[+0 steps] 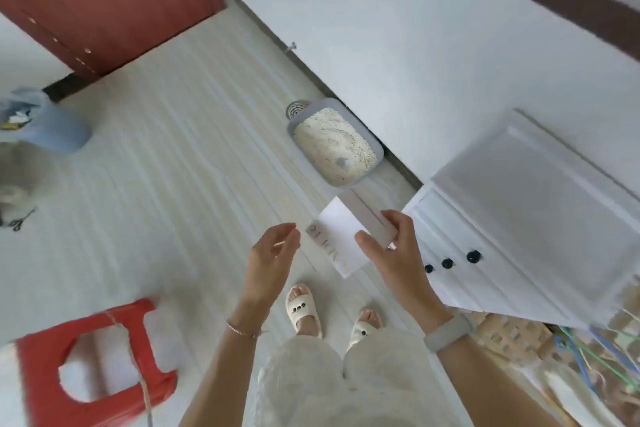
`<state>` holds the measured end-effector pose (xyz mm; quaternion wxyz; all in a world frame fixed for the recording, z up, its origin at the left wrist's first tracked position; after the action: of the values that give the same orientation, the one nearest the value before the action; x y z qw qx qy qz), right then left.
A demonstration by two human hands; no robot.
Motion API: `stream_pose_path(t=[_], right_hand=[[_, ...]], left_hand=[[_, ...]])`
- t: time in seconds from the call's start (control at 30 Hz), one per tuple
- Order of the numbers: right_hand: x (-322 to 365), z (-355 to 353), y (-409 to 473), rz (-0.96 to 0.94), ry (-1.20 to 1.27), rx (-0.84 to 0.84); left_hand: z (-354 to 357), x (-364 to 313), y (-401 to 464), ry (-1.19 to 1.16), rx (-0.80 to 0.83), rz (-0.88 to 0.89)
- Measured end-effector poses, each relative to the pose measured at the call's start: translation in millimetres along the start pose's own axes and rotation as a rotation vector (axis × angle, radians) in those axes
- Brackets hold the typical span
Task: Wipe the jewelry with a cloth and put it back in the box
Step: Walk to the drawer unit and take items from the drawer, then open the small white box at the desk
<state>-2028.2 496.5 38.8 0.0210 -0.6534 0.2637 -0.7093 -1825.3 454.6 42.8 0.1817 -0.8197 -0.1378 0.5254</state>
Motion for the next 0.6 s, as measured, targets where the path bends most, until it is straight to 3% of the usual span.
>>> stream_pose_path(t=[0.13,0.3,0.6], right_hand=[[-4.1,81.4,-9.1,0.017,-0.079,0.195],[-15.4,180.2,-16.5,0.022,-0.163,0.292],[-22.3,438.7,-38.9,-0.035,-0.322,0.618]], left_hand=[[-69.0,36.9,-15.6,-0.093,-0.185,-0.062],[-195.2,103.1,-42.6,-0.204,-0.468,-0.125],[-415.8,211.9,-94.3,-0.376,-0.876,-0.277]])
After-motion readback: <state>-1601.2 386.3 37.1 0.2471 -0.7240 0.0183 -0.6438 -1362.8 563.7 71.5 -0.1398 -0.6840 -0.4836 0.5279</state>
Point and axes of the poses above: each hand's wrist, its own y-axis towards the middle knuckle, its own z-axis out of the palm, x = y × z, the point moved 8 cm from there along y, towards the middle knuckle, and after that the axes turned 6 degrees about y, right-handed, at the moved point
